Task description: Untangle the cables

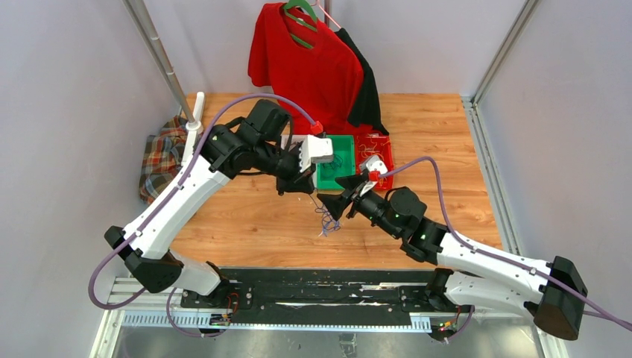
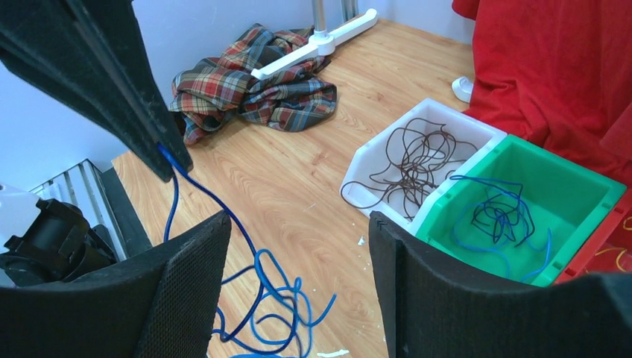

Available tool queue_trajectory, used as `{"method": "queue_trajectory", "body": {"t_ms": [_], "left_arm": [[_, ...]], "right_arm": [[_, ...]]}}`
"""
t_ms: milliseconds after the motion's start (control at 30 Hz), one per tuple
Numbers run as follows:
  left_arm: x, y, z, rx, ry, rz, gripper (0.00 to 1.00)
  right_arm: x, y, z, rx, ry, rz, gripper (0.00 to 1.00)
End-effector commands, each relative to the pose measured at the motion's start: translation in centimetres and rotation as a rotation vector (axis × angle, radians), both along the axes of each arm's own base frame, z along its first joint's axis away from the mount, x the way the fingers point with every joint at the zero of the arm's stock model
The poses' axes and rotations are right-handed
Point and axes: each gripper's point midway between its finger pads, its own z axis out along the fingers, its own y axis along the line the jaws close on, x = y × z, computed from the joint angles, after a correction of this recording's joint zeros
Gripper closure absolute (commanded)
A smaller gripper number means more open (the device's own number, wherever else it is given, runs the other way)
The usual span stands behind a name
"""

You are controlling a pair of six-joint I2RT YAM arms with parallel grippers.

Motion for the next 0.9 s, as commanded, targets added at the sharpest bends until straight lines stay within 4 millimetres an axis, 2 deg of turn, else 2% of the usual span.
{"method": "queue_trajectory", "body": {"t_ms": [0,267,433,500,667,867], "left_arm": [[-1.6,-0.1,1.8,-0.048,0.004,-0.058,0.99],[-2.8,-0.5,3.5,-0.096,0.023,-0.105,0.99],[-4.1,-0.4,4.9,-0.127,0.032,-0.156,0.99],[-4.6,-0.3,5.5,-0.146,0.029,-0.170,0.99],[-3.7,-0.4,7.4,-0.165,-0.027,-0.136,0.99],[-2.6,-0.7,11.2,-0.225,-0.144,-0.115,1.00]], "right_arm": [[0.3,0.5,2.4,0.018,-0.058,-0.021,0.32],[0.9,2.2,3.1,-0.011,-0.104,-0.001,0.33],[1.3,3.7,1.4,-0.019,-0.083,0.021,0.38],[1.2,4.3,0.6,-0.020,-0.078,0.042,0.44],[1.7,3.8,-3.1,-0.082,-0.012,0.008,0.62],[1.7,1.6,-8.8,-0.156,0.079,-0.055,0.67]]}}
